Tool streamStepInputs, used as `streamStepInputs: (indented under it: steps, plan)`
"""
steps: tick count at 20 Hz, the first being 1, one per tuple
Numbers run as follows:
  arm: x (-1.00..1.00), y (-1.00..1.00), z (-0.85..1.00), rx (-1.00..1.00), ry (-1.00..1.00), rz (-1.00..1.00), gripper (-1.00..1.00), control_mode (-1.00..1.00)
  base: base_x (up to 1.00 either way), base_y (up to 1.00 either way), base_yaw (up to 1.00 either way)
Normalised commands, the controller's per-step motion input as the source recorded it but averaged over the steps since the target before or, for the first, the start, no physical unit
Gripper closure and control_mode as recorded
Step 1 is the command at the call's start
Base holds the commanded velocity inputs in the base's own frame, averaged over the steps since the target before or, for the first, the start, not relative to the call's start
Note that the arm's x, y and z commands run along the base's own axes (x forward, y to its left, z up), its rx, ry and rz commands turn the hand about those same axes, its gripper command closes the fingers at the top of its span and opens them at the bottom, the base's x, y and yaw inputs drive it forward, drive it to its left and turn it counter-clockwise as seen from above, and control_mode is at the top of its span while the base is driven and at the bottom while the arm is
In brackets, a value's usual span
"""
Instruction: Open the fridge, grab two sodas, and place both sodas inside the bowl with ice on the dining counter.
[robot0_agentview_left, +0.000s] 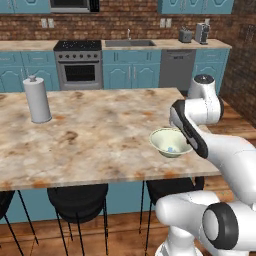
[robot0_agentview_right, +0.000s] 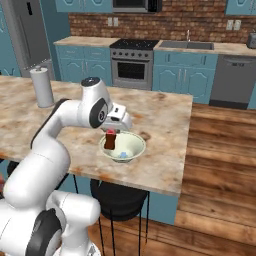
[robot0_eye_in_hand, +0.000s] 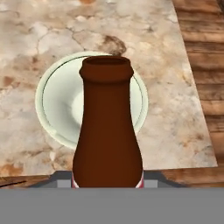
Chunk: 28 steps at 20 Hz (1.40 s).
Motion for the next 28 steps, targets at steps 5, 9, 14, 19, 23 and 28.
streamStepInputs:
  steps: [5, 9, 14, 19, 23, 28]
  plan:
    - [0.36, 0.00, -0.32, 0.00, 0.18, 0.02, 1.00, -1.00, 0.00, 0.00, 0.00]
    - [0.22, 0.00, -0.38, 0.00, 0.11, 0.03, 1.00, -1.00, 0.00, 0.00, 0.00]
    - [0.31, -0.08, -0.42, 0.00, 0.09, 0.04, 1.00, -1.00, 0.00, 0.00, 0.00]
    - [0.34, -0.07, -0.35, 0.00, 0.05, 0.04, 1.00, -1.00, 0.00, 0.00, 0.00]
    - [0.29, 0.00, -0.23, 0.00, 0.03, 0.02, 1.00, -1.00, 0.00, 0.00, 0.00]
    - [0.20, 0.00, -0.20, 0.00, 0.03, 0.01, 1.00, -1.00, 0.00, 0.00, 0.00]
